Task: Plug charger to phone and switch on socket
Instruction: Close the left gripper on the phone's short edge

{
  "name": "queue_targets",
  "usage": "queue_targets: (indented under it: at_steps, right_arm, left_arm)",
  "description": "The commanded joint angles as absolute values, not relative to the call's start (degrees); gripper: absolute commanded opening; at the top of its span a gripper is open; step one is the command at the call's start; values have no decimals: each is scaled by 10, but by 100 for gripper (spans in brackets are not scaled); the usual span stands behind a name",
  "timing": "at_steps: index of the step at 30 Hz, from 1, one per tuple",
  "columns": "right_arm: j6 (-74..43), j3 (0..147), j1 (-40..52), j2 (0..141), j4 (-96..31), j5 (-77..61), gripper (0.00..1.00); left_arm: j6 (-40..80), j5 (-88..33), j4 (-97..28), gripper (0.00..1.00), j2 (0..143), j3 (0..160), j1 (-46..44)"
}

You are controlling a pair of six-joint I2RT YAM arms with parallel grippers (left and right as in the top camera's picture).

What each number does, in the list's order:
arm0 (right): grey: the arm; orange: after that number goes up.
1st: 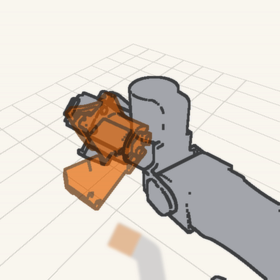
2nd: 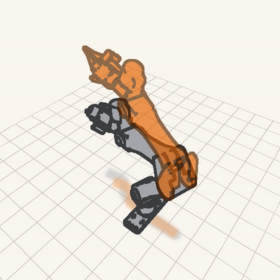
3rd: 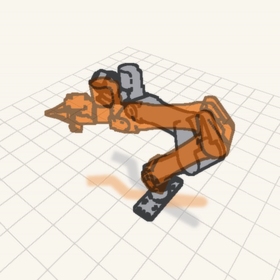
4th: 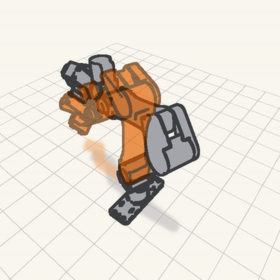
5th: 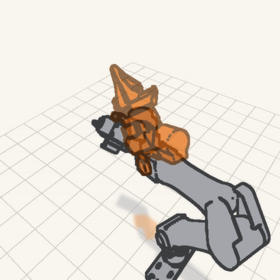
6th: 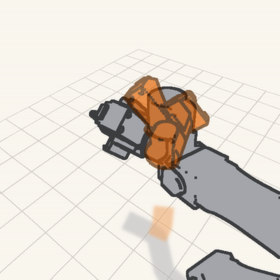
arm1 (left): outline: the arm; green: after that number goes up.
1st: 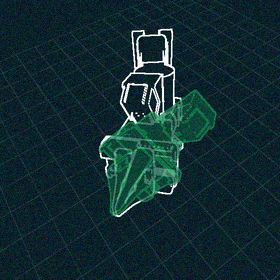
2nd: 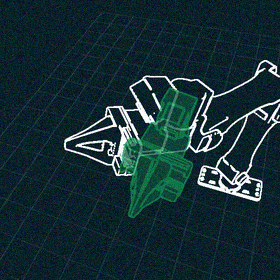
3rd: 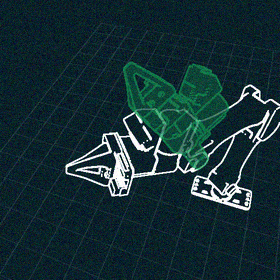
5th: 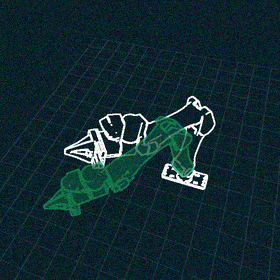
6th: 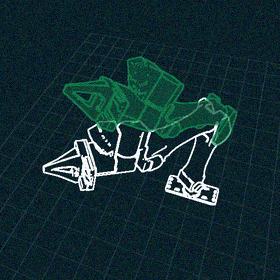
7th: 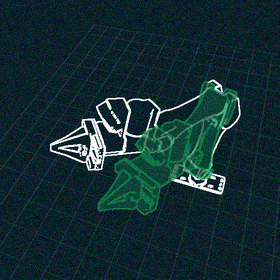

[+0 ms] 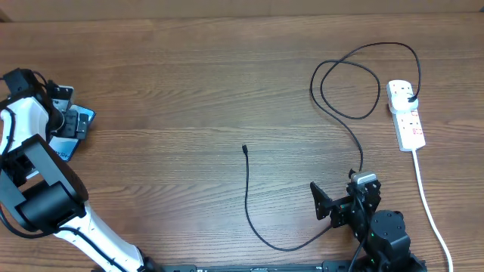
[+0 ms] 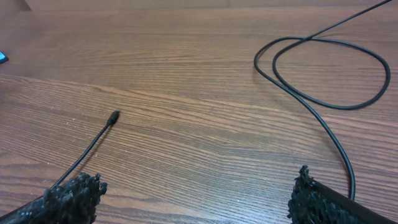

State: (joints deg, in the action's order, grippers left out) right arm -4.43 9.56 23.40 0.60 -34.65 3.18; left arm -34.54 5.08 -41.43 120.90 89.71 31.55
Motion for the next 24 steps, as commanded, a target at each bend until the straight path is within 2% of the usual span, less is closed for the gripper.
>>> queue_targets:
  at_steps: [1,24]
  right_arm:
    - [-40,88,237,3,-357,29,100]
    - [-40,88,237,3,-357,29,100]
  left_arm:
    - [-374,36,-410,100,1218,909,316]
    - [-380,-5,-489,98,1311,921,346]
